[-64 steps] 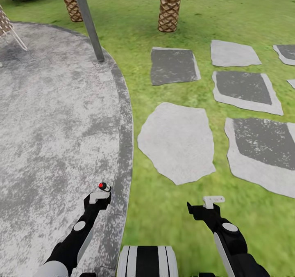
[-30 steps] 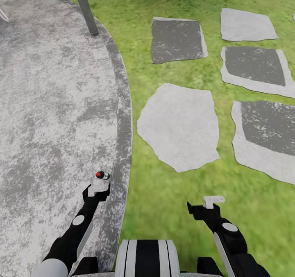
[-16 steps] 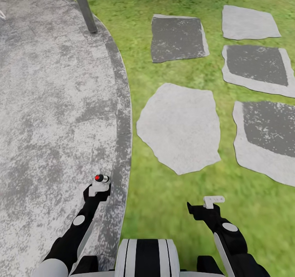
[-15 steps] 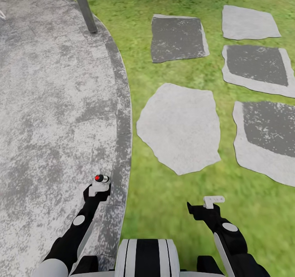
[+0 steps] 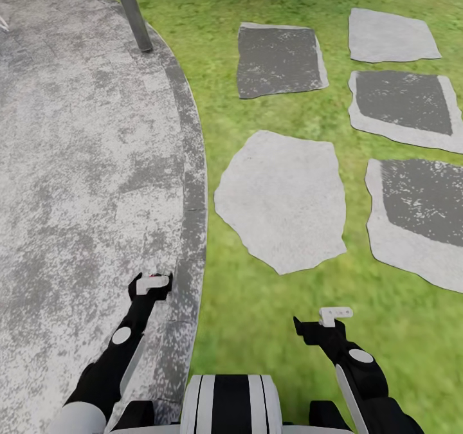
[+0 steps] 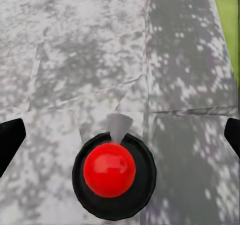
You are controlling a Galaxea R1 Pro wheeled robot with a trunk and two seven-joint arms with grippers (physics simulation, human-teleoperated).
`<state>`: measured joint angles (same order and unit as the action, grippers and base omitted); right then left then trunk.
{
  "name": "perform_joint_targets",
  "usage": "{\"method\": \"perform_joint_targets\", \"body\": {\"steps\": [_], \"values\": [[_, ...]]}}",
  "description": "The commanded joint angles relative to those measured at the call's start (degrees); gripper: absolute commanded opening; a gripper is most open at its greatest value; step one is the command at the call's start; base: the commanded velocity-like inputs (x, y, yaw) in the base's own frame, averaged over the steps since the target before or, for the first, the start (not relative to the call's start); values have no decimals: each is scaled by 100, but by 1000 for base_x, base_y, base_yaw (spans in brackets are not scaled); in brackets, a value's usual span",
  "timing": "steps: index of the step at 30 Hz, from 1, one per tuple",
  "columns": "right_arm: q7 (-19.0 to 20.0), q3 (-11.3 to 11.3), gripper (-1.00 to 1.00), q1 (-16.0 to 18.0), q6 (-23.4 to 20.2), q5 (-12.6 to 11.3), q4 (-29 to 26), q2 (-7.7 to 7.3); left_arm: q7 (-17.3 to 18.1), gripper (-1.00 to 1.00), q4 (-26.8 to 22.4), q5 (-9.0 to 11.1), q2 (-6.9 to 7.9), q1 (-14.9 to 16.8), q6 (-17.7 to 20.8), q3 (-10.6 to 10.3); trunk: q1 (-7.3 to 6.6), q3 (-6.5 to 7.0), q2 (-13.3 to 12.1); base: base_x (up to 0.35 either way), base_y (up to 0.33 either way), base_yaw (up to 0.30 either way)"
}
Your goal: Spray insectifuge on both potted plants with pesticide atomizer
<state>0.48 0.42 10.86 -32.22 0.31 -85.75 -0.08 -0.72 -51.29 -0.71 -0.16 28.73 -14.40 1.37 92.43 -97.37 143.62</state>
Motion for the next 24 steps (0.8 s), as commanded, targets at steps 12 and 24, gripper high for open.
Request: {"method": "perform_joint_targets", "body": {"steps": [12, 24], "values": [[5, 2, 100, 3, -32, 4, -5, -1, -7, 100, -48, -8, -2, 1, -19, 11, -1, -3, 1, 0, 0, 0], [5, 2, 100, 0, -30, 4, -9, -1, -9, 100, 117, -8, -2, 9, -165, 13, -1, -3, 1, 0, 0, 0]]}}
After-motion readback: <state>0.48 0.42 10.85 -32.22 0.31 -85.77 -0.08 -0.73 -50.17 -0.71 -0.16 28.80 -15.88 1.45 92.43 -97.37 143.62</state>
